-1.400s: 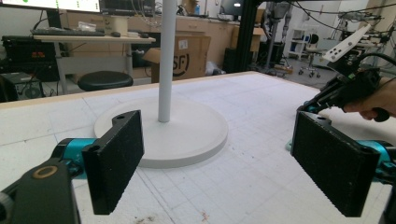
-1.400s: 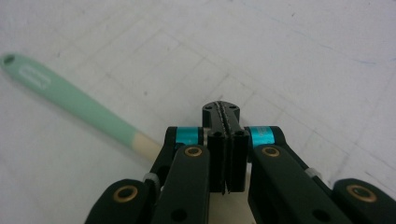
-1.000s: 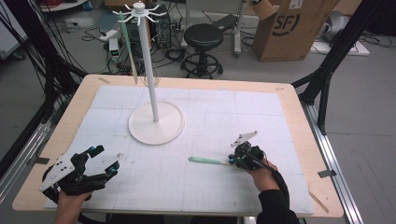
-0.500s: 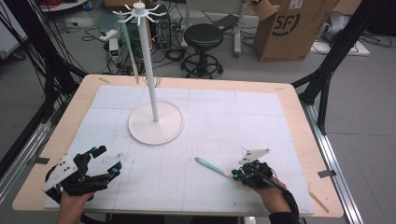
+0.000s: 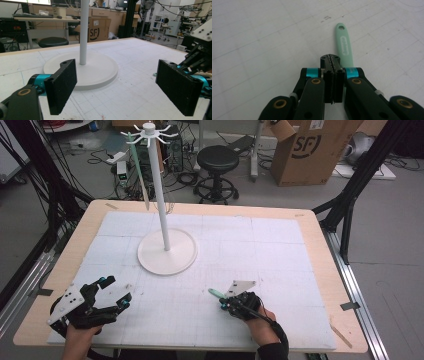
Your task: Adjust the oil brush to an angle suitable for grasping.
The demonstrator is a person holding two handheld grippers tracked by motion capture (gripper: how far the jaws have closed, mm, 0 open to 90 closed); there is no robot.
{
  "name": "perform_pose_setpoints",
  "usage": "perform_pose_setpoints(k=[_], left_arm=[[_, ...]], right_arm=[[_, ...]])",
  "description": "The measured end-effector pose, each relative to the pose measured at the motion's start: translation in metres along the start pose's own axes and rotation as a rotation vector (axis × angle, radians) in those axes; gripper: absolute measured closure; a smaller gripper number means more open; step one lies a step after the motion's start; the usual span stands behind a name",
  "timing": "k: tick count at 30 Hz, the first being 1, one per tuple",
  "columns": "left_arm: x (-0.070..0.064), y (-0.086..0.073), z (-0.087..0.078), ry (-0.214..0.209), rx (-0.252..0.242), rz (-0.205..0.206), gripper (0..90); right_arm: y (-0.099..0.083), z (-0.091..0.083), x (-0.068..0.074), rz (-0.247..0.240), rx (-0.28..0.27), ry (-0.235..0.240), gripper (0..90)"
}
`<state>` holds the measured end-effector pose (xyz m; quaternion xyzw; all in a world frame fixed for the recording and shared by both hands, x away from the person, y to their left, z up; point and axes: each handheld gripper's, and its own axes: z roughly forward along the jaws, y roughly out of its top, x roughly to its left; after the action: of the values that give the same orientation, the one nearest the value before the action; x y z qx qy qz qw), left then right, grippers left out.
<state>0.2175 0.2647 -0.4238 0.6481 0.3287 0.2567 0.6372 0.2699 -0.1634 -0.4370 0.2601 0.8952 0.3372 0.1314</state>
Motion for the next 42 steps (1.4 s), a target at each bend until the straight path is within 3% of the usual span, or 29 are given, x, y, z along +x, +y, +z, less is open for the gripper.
perform_pose_setpoints(k=[5, 9, 11, 14, 16, 18, 20, 23, 28, 37, 42], left_arm=[[0.0, 0.0, -0.002, 0.001, -0.005, -0.003, 17.7], [-0.001, 0.0, -0.002, 0.0, -0.003, -0.001, 17.7], [-0.001, 0.0, -0.003, 0.0, -0.003, -0.002, 17.8], [-0.001, 0.0, -0.003, -0.004, 0.0, 0.0, 17.7], [-0.002, 0.0, -0.002, -0.006, -0.001, 0.0, 17.7], [-0.003, 0.0, -0.002, -0.01, 0.001, 0.0, 17.7], [-0.003, 0.0, -0.001, -0.016, -0.001, -0.001, 17.7], [-0.004, 0.0, 0.0, -0.028, -0.007, 0.0, 17.4], [-0.005, 0.001, -0.001, -0.034, -0.028, -0.007, 17.0], [-0.011, 0.007, 0.0, -0.021, -0.032, 0.0, 16.9], [-0.014, 0.008, 0.001, -0.025, -0.026, 0.006, 17.0]], right_arm=[[0.001, 0.001, -0.008, 0.029, -0.001, -0.059, 90.0], [-0.004, -0.003, -0.014, 0.087, -0.026, -0.085, 89.4], [-0.01, -0.011, -0.017, 0.129, -0.098, -0.063, 89.3], [-0.023, -0.031, -0.018, 0.179, -0.226, -0.072, 84.8], [-0.034, -0.044, -0.02, 0.199, -0.293, -0.094, 76.4], [-0.044, -0.057, -0.02, 0.221, -0.339, -0.128, 59.2], [-0.051, -0.068, -0.021, 0.25, -0.364, -0.151, 53.5], [-0.062, -0.082, -0.021, 0.26, -0.404, -0.191, 40.1], [-0.068, -0.096, -0.02, 0.259, -0.424, -0.242, 20.1], [-0.067, -0.102, -0.016, 0.228, -0.454, -0.209, 17.4], [-0.067, -0.106, -0.015, 0.227, -0.462, -0.217, 17.4]])
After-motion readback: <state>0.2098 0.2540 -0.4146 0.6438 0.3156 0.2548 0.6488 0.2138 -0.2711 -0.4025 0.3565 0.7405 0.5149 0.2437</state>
